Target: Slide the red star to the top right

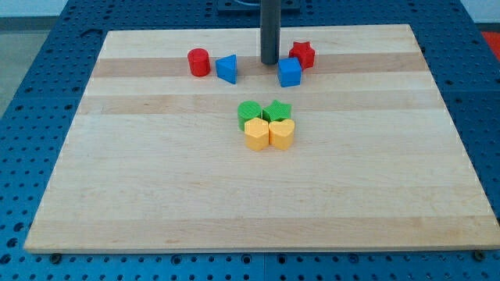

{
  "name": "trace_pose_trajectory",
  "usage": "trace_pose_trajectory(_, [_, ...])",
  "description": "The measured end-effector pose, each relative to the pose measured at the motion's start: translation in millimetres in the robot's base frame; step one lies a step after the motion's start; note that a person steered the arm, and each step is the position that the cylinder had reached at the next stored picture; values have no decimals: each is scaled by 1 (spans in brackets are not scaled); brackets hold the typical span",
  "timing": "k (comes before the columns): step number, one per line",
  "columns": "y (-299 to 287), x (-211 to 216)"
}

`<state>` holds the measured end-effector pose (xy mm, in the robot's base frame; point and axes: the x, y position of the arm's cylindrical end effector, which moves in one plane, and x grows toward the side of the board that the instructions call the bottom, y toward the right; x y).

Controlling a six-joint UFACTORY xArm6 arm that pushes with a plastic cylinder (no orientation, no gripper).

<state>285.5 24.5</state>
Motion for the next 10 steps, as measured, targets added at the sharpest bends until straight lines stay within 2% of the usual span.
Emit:
trace_pose_trajectory(2, [102, -7])
trace_pose_trajectory(3, [114, -3])
trace_pose_trajectory(5, [127, 48])
trace_pose_trajectory(6, [161, 41])
trace_pose_trajectory(8, [171, -10])
trace_pose_trajectory(10, [144, 20])
